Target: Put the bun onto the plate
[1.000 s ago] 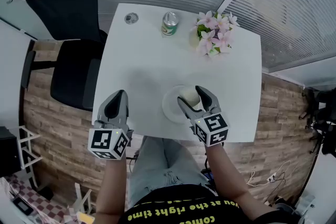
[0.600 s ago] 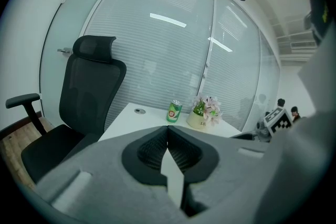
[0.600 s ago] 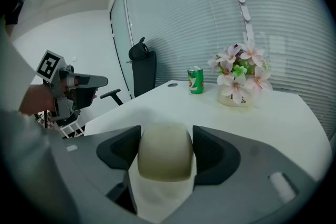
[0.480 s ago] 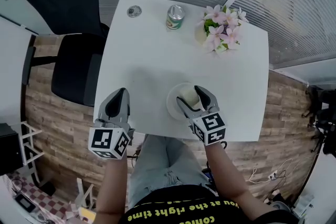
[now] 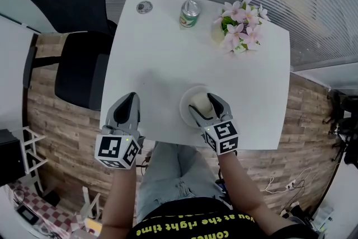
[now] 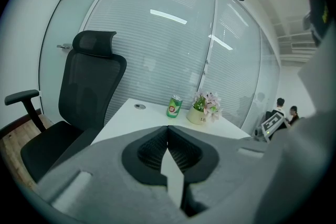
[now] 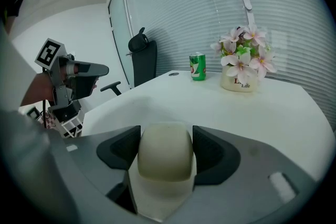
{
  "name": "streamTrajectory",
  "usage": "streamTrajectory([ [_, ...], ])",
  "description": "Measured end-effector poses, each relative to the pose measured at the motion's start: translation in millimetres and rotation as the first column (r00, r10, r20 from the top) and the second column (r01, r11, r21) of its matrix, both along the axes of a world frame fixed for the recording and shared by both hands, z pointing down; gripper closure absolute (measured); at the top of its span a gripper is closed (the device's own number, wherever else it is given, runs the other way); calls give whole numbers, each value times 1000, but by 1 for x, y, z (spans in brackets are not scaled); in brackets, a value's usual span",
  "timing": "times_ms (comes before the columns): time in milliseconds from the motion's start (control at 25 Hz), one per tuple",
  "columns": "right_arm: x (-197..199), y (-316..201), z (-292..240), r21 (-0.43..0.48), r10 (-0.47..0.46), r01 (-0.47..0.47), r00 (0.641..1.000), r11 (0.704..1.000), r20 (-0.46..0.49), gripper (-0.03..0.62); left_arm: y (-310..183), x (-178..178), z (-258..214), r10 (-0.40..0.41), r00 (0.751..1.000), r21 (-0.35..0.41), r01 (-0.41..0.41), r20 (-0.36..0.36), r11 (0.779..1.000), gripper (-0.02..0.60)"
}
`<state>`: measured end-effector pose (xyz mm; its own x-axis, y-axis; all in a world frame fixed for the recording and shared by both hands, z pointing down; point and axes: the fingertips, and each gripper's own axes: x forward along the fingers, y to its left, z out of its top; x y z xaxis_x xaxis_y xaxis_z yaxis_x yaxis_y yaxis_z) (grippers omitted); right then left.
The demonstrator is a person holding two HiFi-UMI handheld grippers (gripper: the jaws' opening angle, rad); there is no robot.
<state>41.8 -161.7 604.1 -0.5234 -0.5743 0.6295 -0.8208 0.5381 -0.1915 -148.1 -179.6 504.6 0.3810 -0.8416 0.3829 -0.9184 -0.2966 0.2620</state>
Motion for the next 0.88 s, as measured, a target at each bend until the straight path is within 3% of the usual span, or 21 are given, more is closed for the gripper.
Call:
streamTrajectory([
  [880, -5, 9, 22, -38, -57, 53, 992, 998, -116, 272, 0, 3, 4, 21, 1000, -7, -21, -5, 1000, 581],
])
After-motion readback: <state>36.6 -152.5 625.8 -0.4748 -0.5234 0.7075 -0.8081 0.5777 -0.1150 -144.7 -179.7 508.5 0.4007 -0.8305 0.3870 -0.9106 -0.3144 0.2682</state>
